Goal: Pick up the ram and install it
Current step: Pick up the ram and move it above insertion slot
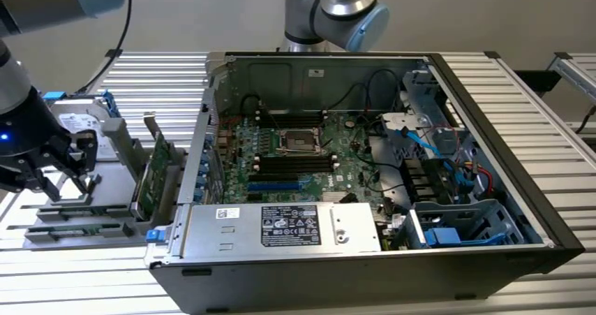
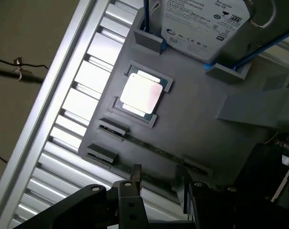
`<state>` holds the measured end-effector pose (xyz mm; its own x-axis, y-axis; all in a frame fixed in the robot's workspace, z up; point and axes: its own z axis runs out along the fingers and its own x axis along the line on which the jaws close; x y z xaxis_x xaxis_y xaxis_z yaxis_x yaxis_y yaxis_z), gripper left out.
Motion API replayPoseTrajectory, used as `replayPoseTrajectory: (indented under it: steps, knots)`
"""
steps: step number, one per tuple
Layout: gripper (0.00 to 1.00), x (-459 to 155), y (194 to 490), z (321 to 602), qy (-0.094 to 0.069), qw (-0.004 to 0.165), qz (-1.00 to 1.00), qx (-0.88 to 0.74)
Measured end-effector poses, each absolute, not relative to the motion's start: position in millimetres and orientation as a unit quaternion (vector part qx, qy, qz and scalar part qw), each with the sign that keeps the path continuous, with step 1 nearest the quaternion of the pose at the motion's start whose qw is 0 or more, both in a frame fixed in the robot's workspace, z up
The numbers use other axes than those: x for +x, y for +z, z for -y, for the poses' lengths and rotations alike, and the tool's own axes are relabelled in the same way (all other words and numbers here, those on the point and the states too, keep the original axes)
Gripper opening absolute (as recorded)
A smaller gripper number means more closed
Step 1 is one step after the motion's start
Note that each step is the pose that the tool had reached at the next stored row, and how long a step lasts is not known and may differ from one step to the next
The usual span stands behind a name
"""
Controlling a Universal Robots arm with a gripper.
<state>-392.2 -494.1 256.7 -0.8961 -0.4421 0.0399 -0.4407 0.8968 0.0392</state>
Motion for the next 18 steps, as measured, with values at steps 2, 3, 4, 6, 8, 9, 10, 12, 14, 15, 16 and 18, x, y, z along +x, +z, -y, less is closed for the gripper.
replayPoseTrajectory:
  steps: [2,3,4,6,8,9,10,12,14,15,16,18]
  knots:
    - [0.42,-392.2,255.8,494.1,-0.014,0.024,0.969,0.244]
    - [0.42,-392.2,255.5,494.1,-0.014,0.024,0.967,0.253]
    - [0.42,-392.2,255.2,494.1,-0.014,0.024,0.965,0.262]
    - [0.42,-392.2,254.7,494.1,-0.013,0.025,0.960,0.279]
    - [0.42,-392.3,254.4,494.1,-0.013,0.025,0.954,0.297]
    - [0.42,-392.3,254.3,494.1,-0.013,0.025,0.952,0.306]
    - [0.42,-392.3,254.1,494.1,-0.012,0.025,0.949,0.314]
    - [0.42,-392.3,253.9,494.1,-0.012,0.025,0.943,0.331]
    - [0.42,-392.3,253.7,494.1,-0.011,0.026,0.937,0.348]
    - [0.42,-392.3,253.7,494.1,-0.011,0.026,0.934,0.357]
    - [0.42,-392.4,253.5,494.1,-0.011,0.026,0.931,0.365]
    - [0.42,-392.4,253.4,494.1,-0.010,0.026,0.924,0.383]
